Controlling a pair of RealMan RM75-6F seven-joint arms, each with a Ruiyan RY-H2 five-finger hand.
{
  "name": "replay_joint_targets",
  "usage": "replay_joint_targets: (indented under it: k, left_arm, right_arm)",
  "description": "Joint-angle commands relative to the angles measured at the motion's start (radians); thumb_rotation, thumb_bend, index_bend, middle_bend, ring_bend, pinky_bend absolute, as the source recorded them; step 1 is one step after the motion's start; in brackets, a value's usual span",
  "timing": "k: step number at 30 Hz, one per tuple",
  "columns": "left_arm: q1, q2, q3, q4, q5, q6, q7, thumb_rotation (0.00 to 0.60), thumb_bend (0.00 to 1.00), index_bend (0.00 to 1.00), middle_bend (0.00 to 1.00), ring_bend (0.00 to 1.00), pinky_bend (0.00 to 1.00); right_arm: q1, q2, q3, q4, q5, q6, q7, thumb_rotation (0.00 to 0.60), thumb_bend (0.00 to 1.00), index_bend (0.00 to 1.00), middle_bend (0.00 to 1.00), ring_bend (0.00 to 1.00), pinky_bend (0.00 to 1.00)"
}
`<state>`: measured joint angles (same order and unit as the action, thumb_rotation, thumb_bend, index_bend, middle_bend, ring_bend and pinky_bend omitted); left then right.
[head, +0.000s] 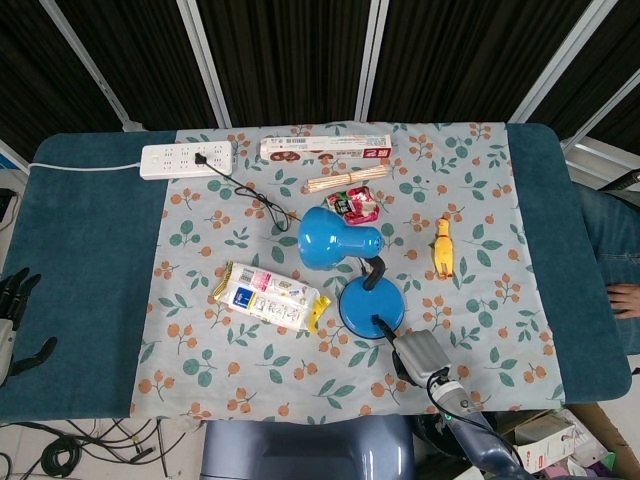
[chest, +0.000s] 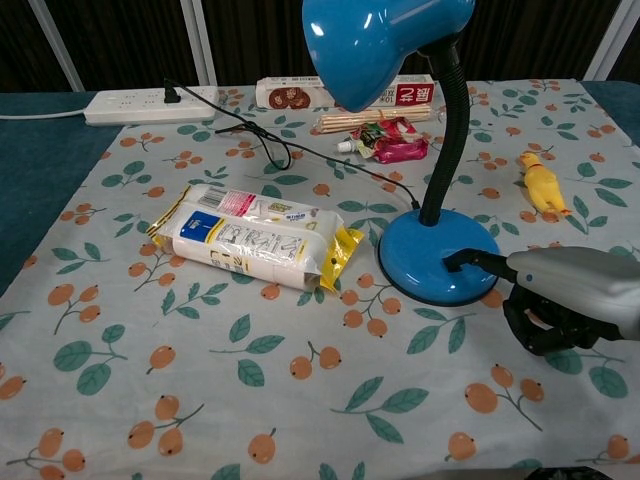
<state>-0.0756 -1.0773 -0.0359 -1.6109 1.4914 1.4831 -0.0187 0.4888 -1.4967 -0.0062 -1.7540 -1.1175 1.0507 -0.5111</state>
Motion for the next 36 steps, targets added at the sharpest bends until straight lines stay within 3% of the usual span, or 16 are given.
replay_joint_targets:
  k: [1,16,21,25,33,36]
  left_arm:
    - [0.000,0.000,0.000,0.000,-0.001,-0.001,0.000,0.600,0.27,0.03,0.00,0.01,0.00]
    - [-0.001,0.000,0.001,-0.001,-0.001,-0.003,0.003,0.600,0.27,0.03,0.00,0.01,0.00]
    - [0.000,0.000,0.001,-0.001,-0.001,-0.002,0.003,0.600,0.27,0.03,0.00,0.01,0.00]
    - [-0.001,0.001,0.001,-0.001,-0.002,-0.003,0.004,0.600,0.26,0.03,0.00,0.01,0.00]
    - [-0.001,0.001,0.000,-0.003,-0.003,-0.004,0.005,0.600,0.26,0.03,0.00,0.01,0.00]
    - [0.000,0.001,0.000,-0.003,-0.003,-0.002,0.006,0.600,0.26,0.03,0.00,0.01,0.00]
  right_arm:
    - [-0.001,0.000,0.000,0.000,-0.001,0.002,0.001,0.600,0.76,0.02,0.81,0.86,0.85]
    - [0.000,0.001,-0.007,0.002,-0.001,-0.003,0.002,0.600,0.76,0.21,0.81,0.86,0.84]
    - [-0.001,0.003,-0.002,-0.003,-0.006,0.005,0.005,0.600,0.74,0.10,0.81,0.86,0.84]
    - [-0.003,0.011,0.013,-0.014,-0.016,0.027,0.012,0.600,0.68,0.01,0.78,0.85,0.84]
    - [-0.025,0.105,0.050,-0.111,-0.067,0.110,0.041,0.600,0.62,0.00,0.67,0.75,0.77]
    - [-0.038,0.164,0.054,-0.164,-0.082,0.138,0.044,0.600,0.59,0.00,0.62,0.71,0.69]
